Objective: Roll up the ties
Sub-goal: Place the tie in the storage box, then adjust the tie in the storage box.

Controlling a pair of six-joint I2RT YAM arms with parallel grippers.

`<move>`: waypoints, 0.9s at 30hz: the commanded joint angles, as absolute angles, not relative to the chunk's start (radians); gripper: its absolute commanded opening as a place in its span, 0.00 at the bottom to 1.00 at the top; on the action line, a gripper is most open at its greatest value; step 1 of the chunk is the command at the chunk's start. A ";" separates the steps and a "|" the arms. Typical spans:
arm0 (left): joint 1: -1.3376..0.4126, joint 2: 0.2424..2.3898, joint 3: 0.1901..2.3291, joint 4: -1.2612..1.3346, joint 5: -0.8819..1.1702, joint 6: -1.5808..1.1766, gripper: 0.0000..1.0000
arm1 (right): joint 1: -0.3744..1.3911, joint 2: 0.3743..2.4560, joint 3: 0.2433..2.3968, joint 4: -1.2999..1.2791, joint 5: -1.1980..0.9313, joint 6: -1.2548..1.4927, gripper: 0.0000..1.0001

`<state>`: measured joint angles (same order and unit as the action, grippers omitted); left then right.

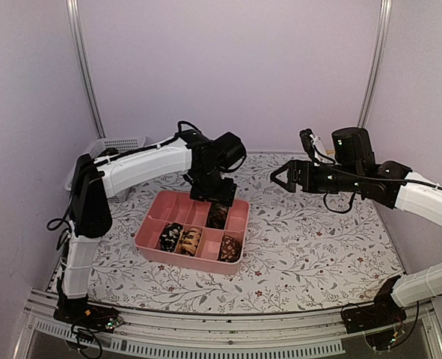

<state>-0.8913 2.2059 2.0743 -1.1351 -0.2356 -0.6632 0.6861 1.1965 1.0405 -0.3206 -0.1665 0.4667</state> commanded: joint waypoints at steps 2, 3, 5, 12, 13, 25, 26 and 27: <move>-0.903 2.163 2.046 -1.122 -0.266 -0.670 0.68 | 0.684 1.219 1.063 -0.314 -0.150 0.450 1.00; -0.902 2.159 2.040 -1.118 -0.269 -0.669 0.62 | 0.685 1.219 1.062 -0.315 -0.150 0.448 1.00; -0.902 2.154 2.027 -1.109 -0.271 -0.662 0.48 | 0.685 1.221 1.064 -0.319 -0.149 0.447 1.00; -0.890 2.183 1.988 -1.073 -0.243 -0.623 0.38 | 0.684 1.214 1.056 -0.323 -0.144 0.445 1.00; -0.888 2.189 1.978 -1.066 -0.236 -0.620 0.36 | 0.684 1.213 1.054 -0.322 -0.143 0.444 1.00; -0.875 2.207 1.838 -0.977 -0.160 -0.580 0.18 | 0.685 1.216 1.043 -0.321 -0.145 0.448 1.00; -0.874 2.207 1.836 -0.969 -0.151 -0.574 0.18 | 0.684 1.218 1.043 -0.322 -0.144 0.447 1.00; -0.876 2.208 1.838 -0.965 -0.148 -0.568 0.18 | 0.685 1.221 1.043 -0.323 -0.142 0.448 1.00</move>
